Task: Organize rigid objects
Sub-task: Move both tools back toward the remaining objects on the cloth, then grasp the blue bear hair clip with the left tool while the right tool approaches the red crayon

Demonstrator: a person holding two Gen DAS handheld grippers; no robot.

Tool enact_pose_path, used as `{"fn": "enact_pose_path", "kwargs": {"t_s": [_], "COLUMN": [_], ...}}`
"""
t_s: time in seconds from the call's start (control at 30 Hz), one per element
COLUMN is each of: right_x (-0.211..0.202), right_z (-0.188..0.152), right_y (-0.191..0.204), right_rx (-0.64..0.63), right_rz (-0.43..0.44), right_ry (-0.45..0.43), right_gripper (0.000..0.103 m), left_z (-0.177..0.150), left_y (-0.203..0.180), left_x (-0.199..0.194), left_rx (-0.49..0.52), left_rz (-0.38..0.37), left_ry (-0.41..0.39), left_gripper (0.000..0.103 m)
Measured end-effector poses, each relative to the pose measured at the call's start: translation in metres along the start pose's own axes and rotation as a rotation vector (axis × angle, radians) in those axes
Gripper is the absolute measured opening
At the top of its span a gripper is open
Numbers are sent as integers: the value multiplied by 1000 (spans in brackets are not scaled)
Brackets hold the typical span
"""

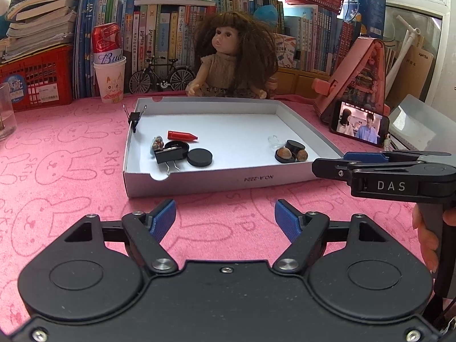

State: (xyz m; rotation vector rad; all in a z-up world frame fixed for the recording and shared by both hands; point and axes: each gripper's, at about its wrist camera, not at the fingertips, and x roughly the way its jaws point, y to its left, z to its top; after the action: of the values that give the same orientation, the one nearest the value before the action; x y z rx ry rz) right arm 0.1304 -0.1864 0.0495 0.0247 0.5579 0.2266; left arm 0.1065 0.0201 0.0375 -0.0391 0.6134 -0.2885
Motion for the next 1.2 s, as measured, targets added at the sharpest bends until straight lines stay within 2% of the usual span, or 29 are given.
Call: {"fn": "enact_pose_path", "kwargs": {"t_s": [0.63, 0.77, 0.93, 1.1, 1.2], "right_x": [-35, -44, -48, -53, -57], "right_z": [-40, -50, -59, -69, -73], "right_y": [4, 2, -5, -12, -13], "right_rx": [17, 24, 44, 71, 77], "right_rz": [39, 45, 27, 18, 32], "right_ry": [25, 21, 34, 45, 43], "right_gripper": [78, 80, 80, 80, 80], "left_z": [-37, -44, -52, -59, -61], "left_y": [-12, -18, -28, -37, -41], "left_x": [-29, -36, -41, -41, -40], "left_rx": [11, 45, 85, 116, 132], "left_rz": [-54, -116, -157, -201, -196], "left_ry": [48, 61, 77, 98, 93], "left_gripper": [74, 64, 43, 40, 35]}}
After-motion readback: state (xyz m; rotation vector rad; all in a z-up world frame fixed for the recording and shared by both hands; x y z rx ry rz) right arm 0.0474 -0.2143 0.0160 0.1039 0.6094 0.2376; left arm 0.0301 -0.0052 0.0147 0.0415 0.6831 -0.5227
